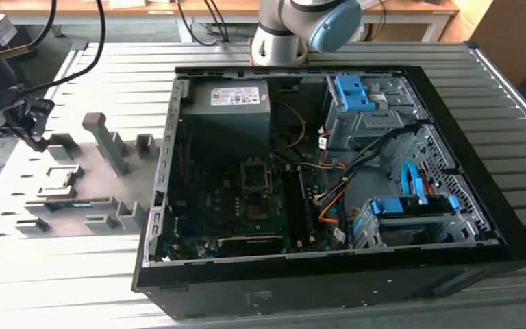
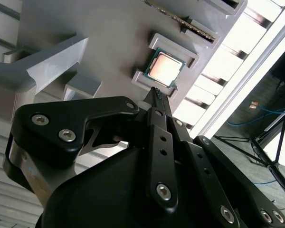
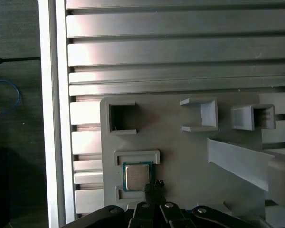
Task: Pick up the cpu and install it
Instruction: 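Reach for the cpu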
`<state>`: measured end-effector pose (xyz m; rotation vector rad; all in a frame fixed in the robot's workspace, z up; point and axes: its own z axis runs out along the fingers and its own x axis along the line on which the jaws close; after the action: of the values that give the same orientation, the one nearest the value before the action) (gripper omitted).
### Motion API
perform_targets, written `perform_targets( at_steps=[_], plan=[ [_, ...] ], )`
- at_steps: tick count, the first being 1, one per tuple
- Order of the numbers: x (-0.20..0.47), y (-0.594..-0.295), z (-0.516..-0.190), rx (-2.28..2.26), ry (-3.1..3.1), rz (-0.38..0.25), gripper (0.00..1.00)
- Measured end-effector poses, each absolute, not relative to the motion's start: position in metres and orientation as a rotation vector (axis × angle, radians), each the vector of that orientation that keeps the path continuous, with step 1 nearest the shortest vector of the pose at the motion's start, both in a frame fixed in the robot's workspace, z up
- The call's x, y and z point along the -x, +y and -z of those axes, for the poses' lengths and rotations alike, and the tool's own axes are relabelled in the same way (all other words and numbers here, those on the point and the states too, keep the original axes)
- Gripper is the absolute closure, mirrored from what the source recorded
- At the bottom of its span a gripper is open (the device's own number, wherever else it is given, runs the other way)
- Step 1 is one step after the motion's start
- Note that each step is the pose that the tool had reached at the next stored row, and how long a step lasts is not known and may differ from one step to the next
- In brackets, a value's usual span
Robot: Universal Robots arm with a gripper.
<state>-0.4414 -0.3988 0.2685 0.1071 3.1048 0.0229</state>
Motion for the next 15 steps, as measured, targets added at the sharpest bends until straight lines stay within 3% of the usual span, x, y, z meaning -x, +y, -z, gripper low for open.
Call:
perform_targets(
  at_steps=[15],
  plan=[
    [0.459, -0.402, -0.268, -0.107, 3.104, -0.023, 0.9]
  ],
)
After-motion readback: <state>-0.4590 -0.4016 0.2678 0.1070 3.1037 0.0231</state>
